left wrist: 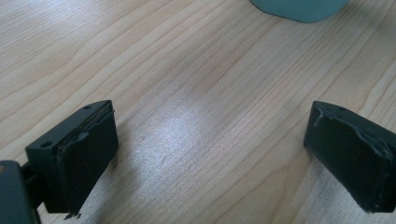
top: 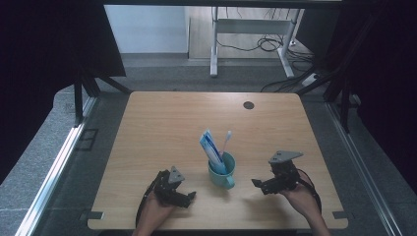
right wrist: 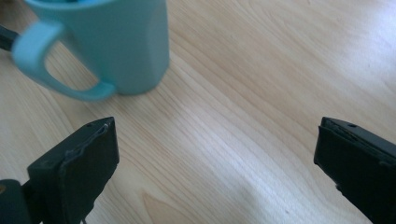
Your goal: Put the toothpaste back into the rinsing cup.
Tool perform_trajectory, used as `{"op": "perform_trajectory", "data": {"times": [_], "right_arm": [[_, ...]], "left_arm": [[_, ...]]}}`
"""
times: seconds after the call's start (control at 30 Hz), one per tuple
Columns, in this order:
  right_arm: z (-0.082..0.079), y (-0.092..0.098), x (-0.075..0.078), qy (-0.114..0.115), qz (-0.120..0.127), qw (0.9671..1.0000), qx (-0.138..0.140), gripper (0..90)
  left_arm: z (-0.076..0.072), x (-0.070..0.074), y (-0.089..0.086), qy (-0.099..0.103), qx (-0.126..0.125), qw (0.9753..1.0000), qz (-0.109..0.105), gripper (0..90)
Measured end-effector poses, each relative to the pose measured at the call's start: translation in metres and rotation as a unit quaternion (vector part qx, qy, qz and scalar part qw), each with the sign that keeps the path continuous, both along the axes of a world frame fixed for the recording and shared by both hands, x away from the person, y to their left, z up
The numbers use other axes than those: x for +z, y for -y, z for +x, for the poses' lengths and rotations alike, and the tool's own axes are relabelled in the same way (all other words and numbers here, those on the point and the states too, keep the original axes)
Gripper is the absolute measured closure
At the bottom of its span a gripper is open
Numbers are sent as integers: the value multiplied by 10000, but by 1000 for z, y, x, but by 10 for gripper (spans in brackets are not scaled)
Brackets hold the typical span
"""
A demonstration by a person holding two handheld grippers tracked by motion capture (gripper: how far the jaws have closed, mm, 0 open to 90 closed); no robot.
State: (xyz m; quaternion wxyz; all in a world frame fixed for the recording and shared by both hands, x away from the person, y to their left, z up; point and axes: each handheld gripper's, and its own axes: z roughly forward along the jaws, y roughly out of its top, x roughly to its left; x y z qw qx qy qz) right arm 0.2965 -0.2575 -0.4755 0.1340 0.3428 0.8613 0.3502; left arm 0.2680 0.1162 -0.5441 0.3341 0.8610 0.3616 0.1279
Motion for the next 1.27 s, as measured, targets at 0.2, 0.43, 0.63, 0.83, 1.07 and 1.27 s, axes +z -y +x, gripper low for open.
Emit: {"op": "perform_trajectory", "data": {"times": [0.2,0.43,0.63,0.83,1.07,1.27], "right_arm": [[-2,8,-13,-37,-13,9999,-120,1],[-5,12,-23,-12,-35,9998,-208,4],[-9,13,-36,-23,-64,9996,-266,4],[-13,14,-49,-52,-130,9993,-350,5],[-16,15,-64,-117,-125,9991,-391,0],[-19,16,-68,43,3,9990,-440,0]], "left_arm": [[0,0,0,-2,1,10000,-4,31],[0,0,0,0,3,10000,-3,32],[0,0,0,1,5,10000,-4,32],[0,0,0,3,9,10000,-5,34],[0,0,0,6,14,10000,-6,35],[0,0,0,8,19,10000,-4,37]]}}
